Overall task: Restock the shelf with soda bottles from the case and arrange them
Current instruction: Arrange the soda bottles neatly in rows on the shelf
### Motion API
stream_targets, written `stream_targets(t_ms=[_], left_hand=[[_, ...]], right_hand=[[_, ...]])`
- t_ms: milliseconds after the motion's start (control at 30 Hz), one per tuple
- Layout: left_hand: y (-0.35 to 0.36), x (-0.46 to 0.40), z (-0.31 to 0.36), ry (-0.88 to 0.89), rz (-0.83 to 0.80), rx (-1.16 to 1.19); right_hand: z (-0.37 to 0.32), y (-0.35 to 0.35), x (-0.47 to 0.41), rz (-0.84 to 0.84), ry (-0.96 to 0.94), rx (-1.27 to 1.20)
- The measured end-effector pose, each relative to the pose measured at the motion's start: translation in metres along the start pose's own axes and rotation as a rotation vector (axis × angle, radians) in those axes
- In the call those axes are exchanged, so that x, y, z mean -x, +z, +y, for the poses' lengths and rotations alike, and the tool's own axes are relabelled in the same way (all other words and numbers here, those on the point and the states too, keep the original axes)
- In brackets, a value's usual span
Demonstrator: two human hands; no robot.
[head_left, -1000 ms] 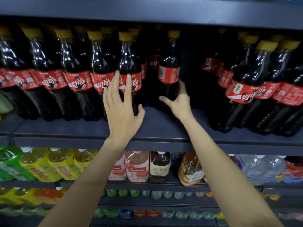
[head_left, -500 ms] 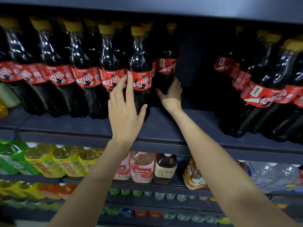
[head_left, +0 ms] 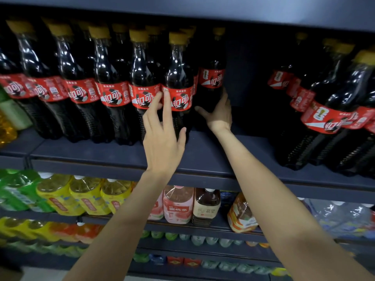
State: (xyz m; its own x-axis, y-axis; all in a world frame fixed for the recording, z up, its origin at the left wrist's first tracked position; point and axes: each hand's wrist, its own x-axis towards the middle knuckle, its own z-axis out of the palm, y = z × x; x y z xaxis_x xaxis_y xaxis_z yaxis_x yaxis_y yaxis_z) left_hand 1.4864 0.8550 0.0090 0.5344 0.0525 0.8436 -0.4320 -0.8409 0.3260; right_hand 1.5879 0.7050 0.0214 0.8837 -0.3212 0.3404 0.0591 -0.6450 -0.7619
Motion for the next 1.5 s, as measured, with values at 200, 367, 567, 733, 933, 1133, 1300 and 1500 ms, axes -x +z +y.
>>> stream_targets(t_ms=[200, 367, 567, 733, 933, 1133, 1300, 1500], left_hand=[[0.003, 0.022, 0.048, 0.101, 0.124, 0.421], [0.023, 0.017, 0.114, -0.225, -0.492, 0.863], [0.075, 0.017, 0.169, -0.198, -0.825, 0.836], [0.095, 0.019, 0.189, -0.207, -0.665, 0.755], [0.055, 0.031, 0.161, -0.257, -0.524, 0.721], [0.008, 0.013, 0.09, -0.196, -0.512, 0.418], [-0.026, -0.001, 0.042, -0.019, -0.145, -0.016], [-0.016, -0.016, 0.023, -0.234, -0.077, 0.058]], right_hand=[[0.016, -0.076, 0.074, 0.089, -0.287, -0.054], [0.035, -0.148, 0.14, 0.374, -0.234, -0.139], [0.069, -0.18, 0.143, 0.558, 0.013, -0.22], [0.078, -0.183, 0.124, 0.392, 0.039, -0.128], [0.058, -0.18, 0.133, 0.195, -0.037, -0.052], [0.01, -0.135, 0.11, -0.106, -0.074, -0.139], [-0.015, -0.09, 0.066, -0.09, -0.008, -0.167], [-0.03, -0.056, 0.035, -0.077, 0.04, -0.067]])
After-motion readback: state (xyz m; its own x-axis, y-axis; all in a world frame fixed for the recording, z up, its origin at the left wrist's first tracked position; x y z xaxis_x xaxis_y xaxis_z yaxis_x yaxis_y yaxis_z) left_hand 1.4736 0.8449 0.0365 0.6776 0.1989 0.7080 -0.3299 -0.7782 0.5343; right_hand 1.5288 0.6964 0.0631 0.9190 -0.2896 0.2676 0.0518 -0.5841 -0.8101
